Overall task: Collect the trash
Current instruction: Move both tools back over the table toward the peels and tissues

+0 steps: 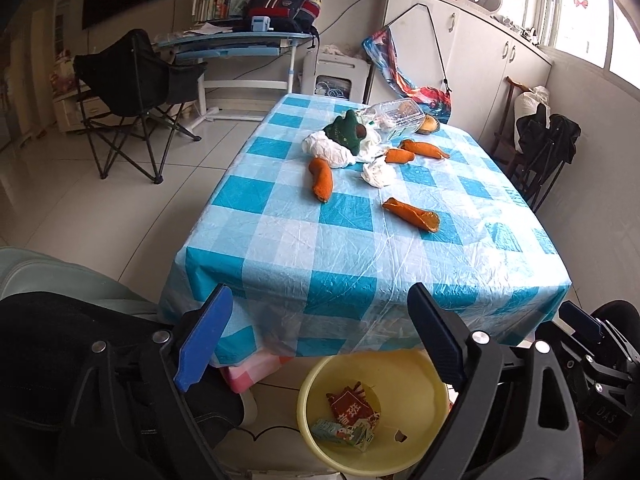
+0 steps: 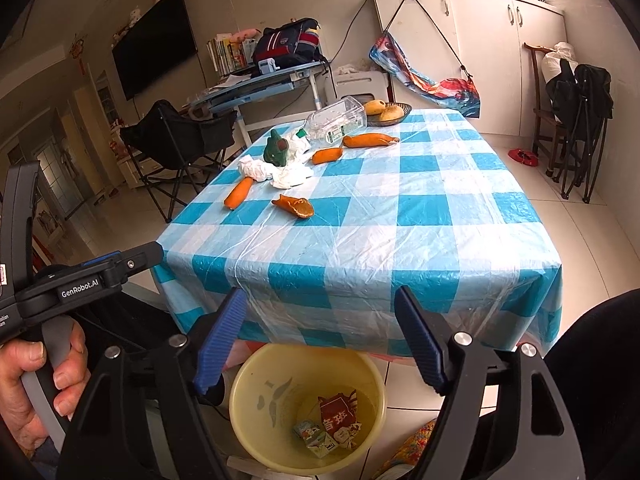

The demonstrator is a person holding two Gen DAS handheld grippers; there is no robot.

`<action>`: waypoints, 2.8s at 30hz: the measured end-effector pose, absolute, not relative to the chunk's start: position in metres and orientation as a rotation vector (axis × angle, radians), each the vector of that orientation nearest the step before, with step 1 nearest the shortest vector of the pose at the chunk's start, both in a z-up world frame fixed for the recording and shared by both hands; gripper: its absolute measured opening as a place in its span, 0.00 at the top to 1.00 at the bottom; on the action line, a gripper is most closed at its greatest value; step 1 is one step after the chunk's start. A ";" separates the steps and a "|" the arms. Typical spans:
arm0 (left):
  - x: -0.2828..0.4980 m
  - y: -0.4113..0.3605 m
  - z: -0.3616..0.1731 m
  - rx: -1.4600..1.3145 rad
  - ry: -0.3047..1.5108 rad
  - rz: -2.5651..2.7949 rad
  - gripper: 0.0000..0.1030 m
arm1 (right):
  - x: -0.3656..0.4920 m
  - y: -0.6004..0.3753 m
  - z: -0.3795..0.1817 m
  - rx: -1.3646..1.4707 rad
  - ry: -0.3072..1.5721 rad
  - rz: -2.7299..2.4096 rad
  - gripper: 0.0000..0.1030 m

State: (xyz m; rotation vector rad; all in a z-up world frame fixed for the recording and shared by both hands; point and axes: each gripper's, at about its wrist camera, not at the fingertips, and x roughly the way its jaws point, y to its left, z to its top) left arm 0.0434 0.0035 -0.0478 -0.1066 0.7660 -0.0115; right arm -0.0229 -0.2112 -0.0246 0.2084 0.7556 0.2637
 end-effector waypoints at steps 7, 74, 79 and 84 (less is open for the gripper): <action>0.041 0.000 -0.044 -0.069 0.731 0.018 0.14 | -0.024 -0.209 -0.023 0.190 0.740 0.266 0.27; 0.095 0.025 -0.040 -0.066 0.769 0.093 0.09 | 0.070 -0.172 -0.017 0.020 0.772 0.407 0.26; 0.139 0.026 -0.041 -0.075 0.800 0.099 0.09 | 0.103 -0.168 -0.030 -0.002 0.802 0.426 0.26; 0.179 0.023 -0.053 -0.059 0.842 0.120 0.09 | 0.117 -0.167 -0.046 0.015 0.833 0.438 0.35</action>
